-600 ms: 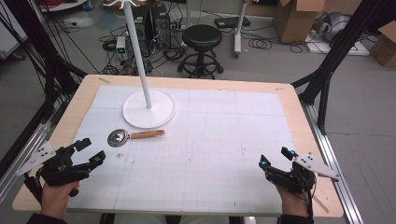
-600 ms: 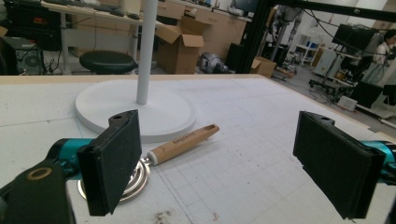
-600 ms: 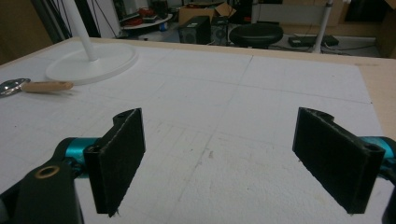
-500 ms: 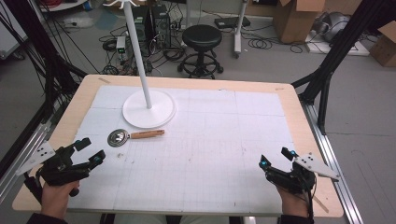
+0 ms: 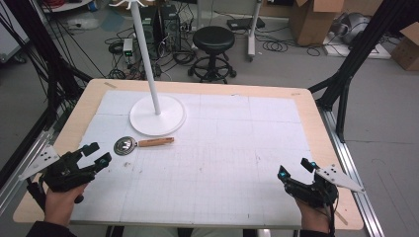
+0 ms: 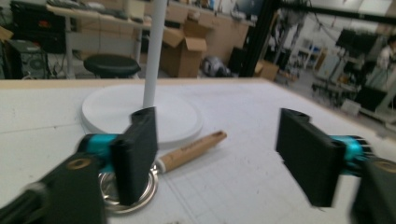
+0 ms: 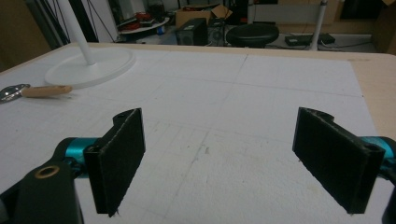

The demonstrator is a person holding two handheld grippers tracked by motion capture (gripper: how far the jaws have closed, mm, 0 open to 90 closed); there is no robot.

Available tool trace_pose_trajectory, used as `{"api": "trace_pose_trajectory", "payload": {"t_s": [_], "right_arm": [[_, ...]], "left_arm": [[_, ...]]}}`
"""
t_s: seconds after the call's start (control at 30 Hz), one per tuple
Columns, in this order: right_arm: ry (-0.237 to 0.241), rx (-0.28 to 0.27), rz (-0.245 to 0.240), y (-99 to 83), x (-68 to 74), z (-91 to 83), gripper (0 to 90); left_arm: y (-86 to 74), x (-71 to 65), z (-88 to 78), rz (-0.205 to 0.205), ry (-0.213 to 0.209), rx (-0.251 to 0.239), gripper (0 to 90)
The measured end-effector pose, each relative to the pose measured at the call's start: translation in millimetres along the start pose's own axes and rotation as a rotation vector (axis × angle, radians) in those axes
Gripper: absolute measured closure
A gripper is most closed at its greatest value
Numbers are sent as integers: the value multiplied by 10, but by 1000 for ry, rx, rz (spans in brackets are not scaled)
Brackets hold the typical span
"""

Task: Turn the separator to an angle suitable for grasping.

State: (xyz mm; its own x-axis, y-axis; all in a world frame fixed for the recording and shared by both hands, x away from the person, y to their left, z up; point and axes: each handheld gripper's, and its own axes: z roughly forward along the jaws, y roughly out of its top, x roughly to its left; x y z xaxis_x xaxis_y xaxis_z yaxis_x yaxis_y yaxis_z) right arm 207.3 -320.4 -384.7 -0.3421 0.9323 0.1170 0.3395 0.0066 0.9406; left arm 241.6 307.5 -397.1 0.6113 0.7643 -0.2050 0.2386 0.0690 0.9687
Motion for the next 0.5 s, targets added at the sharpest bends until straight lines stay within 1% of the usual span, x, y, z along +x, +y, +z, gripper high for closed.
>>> {"api": "trace_pose_trajectory", "payload": {"t_s": [0.03,0.07,0.1,0.13,0.17,0.2,0.27,0.33,0.37,0.4,0.47,0.5], "right_arm": [[-5,0,-8,0,9,5,162],[-5,0,-8,0,9,5,162],[-3,7,-7,1,19,15,161],[-2,13,-15,3,21,30,162],[-1,14,-20,9,31,48,162],[-3,13,-23,13,40,57,162],[1,18,-28,19,62,71,162],[1,18,-33,17,71,77,162],[0,21,-27,15,70,76,162],[-2,18,-27,13,59,78,161],[-7,18,-20,8,42,73,161],[-7,17,-11,7,27,66,162]], "left_arm": [[-7,22,21,9,-15,31,536],[-10,48,49,22,-26,63,536],[-14,69,81,39,-20,90,607],[-18,93,124,65,-17,117,708],[-19,107,151,73,-6,133,785],[-18,133,190,67,5,147,837],[-19,202,287,45,25,157,887],[-17,277,427,49,45,194,895],[-13,312,510,45,49,214,896],[-5,346,589,35,52,226,896],[19,402,763,1,55,242,896],[29,439,933,-21,62,266,896]]}}
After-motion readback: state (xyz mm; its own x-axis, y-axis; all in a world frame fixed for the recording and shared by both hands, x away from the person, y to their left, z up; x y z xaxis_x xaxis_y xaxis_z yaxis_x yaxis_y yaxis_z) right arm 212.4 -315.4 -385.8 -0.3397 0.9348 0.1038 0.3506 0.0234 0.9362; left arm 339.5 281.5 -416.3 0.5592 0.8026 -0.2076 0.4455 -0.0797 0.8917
